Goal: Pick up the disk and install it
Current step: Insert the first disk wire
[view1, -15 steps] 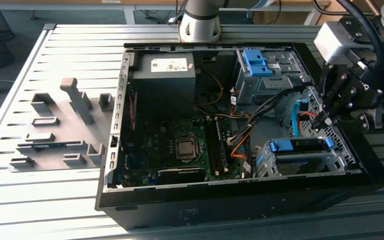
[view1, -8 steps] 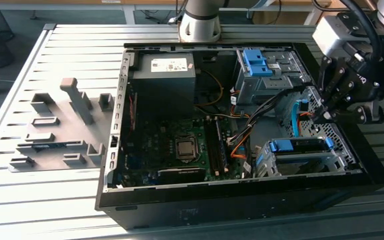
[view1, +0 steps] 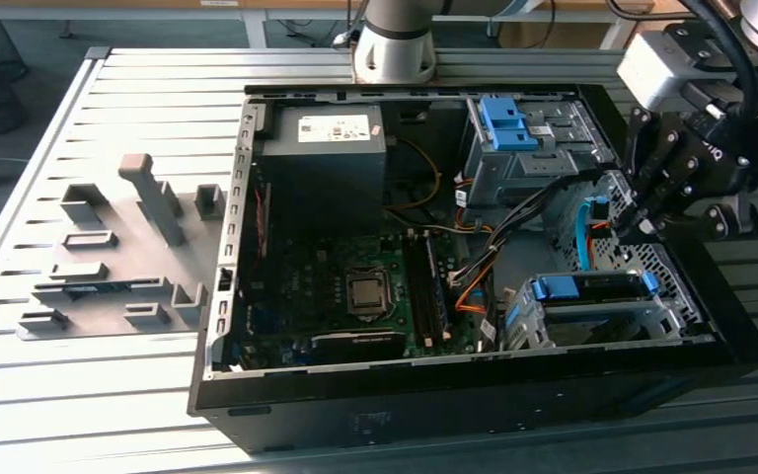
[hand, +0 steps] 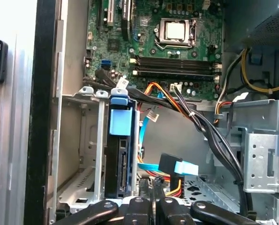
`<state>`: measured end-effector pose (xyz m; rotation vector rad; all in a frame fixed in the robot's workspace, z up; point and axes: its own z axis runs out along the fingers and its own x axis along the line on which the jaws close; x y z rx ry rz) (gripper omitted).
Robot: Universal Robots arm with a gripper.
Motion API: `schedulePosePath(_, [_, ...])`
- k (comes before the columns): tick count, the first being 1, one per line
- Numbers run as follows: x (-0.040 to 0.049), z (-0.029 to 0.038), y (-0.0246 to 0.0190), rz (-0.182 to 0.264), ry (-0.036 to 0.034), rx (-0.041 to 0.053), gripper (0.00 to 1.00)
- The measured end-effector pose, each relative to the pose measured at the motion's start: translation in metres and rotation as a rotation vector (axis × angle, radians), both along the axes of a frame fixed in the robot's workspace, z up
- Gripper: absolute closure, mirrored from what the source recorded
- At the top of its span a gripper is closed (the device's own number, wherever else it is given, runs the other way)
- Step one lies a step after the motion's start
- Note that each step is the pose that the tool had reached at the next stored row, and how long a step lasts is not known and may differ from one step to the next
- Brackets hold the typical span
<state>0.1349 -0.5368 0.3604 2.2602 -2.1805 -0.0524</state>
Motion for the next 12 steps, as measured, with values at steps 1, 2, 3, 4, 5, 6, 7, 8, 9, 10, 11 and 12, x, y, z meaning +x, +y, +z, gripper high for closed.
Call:
schedulePosePath(1, [0.0006, -0.0001, 0.0011, 0.0, 0.0, -0.0001, 0.82])
schedulePosePath(2, [0.0013, 0.0, 0.0028, 0.0, 0.0003, -0.0007, 0.82])
schedulePosePath(3, [0.0021, -0.0001, 0.0043, 0.0, 0.0006, -0.0011, 0.82])
schedulePosePath(4, [0.003, -0.0002, 0.0056, 0.0, 0.0011, -0.0026, 0.81])
schedulePosePath(5, [0.0038, -0.0003, 0.0065, 0.0, 0.0017, -0.0062, 0.81])
schedulePosePath(6, [0.0043, -0.0006, 0.007, 0.0, 0.0018, -0.0147, 0.75])
schedulePosePath(7, [0.0046, -0.0008, 0.0073, 0.0, 0.0019, -0.0284, 0.75])
schedulePosePath(8, [0.0049, -0.001, 0.0076, 0.0, 0.0019, -0.0444, 0.75])
schedulePosePath(9, [0.0052, -0.0012, 0.0081, 0.0, 0.0019, -0.0584, 0.75])
schedulePosePath(10, [0.0058, -0.0016, 0.009, 0.0, 0.0022, -0.0651, 0.75])
schedulePosePath(11, [0.0064, -0.002, 0.0099, 0.0, 0.0027, -0.0659, 0.75])
schedulePosePath(12, [0.007, -0.0022, 0.0106, 0.0, 0.003, -0.0659, 0.75])
